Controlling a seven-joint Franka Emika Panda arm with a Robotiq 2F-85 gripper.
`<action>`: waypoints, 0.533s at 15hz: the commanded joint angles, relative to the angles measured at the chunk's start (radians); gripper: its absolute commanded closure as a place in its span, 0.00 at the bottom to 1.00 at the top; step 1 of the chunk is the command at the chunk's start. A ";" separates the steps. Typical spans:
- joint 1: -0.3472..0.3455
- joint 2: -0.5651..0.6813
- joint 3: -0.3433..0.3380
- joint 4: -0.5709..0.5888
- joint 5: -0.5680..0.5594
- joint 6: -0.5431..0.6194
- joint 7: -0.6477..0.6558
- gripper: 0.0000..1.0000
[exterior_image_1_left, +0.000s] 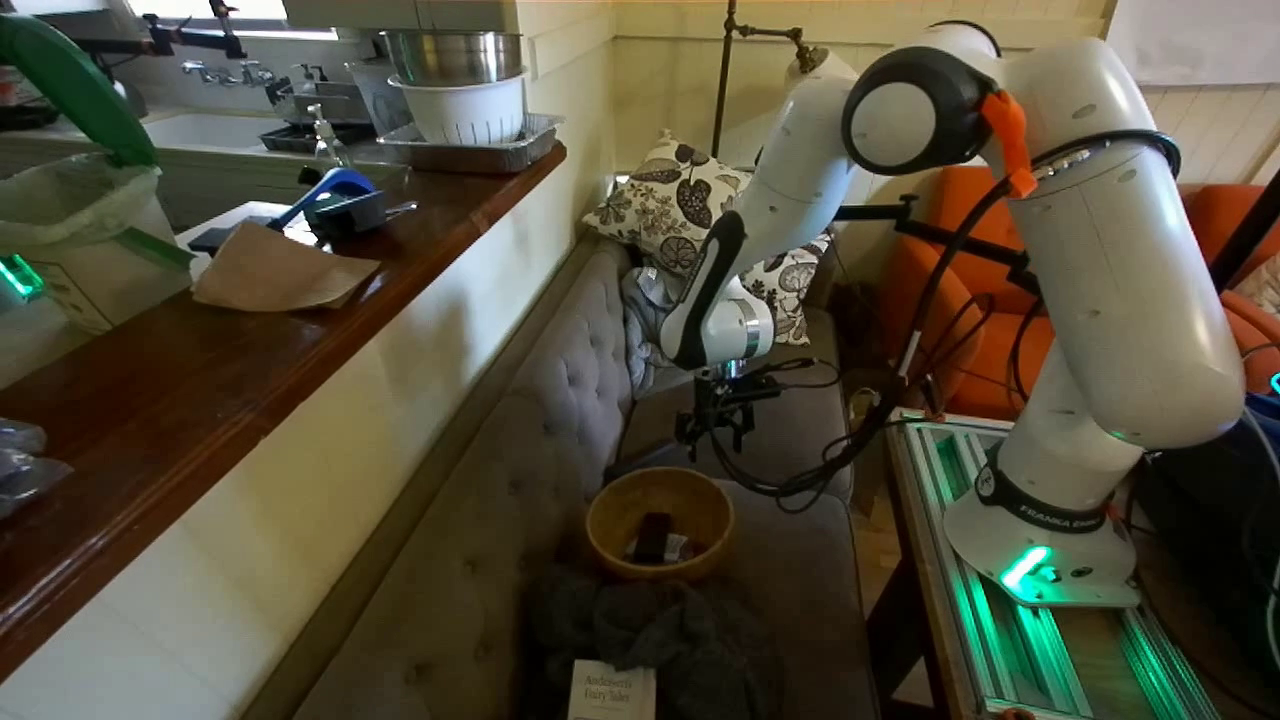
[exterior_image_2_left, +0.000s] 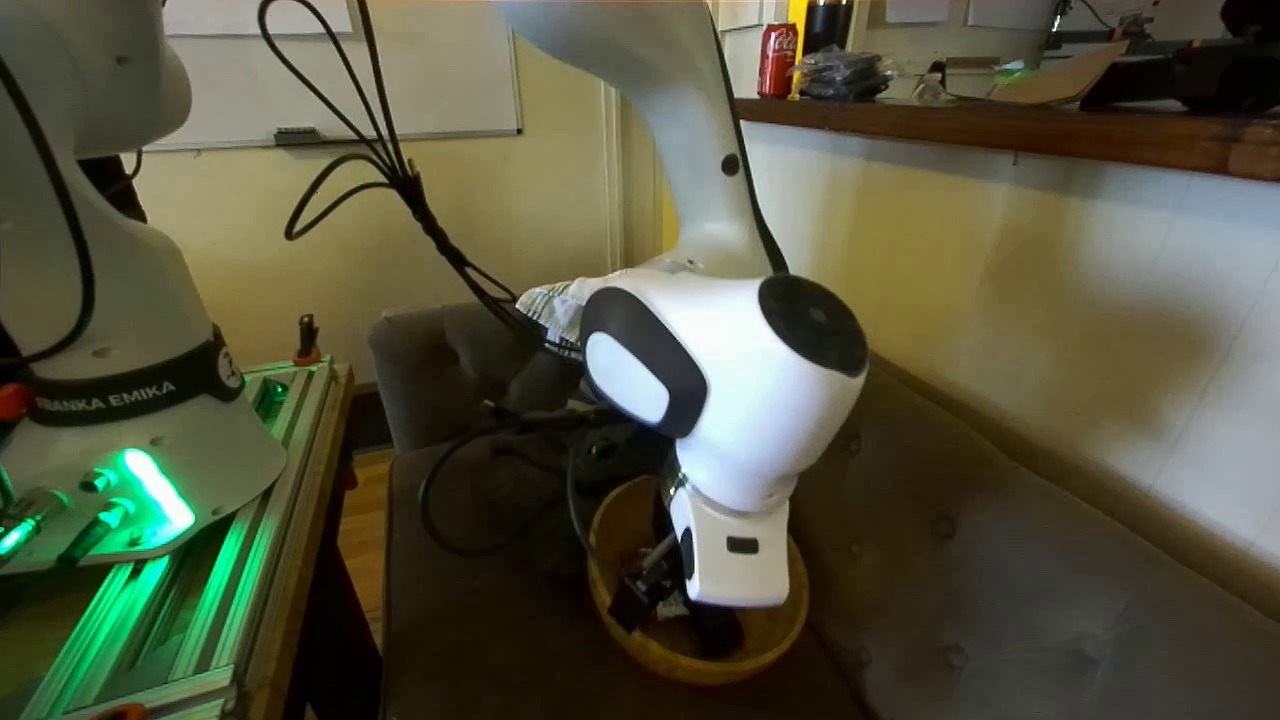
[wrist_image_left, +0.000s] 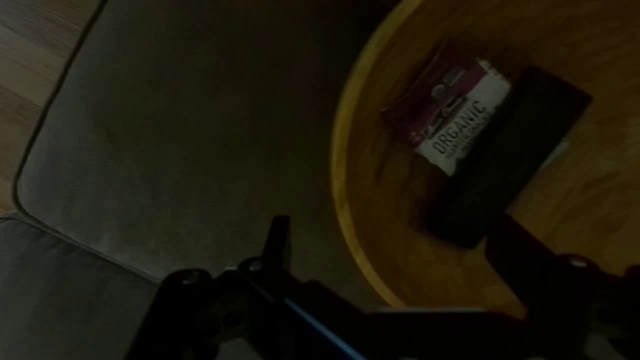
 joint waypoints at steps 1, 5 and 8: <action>-0.018 0.107 -0.028 0.108 -0.114 -0.127 0.024 0.00; -0.027 0.170 -0.019 0.171 -0.163 -0.231 0.037 0.00; -0.024 0.160 -0.017 0.147 -0.144 -0.196 0.023 0.00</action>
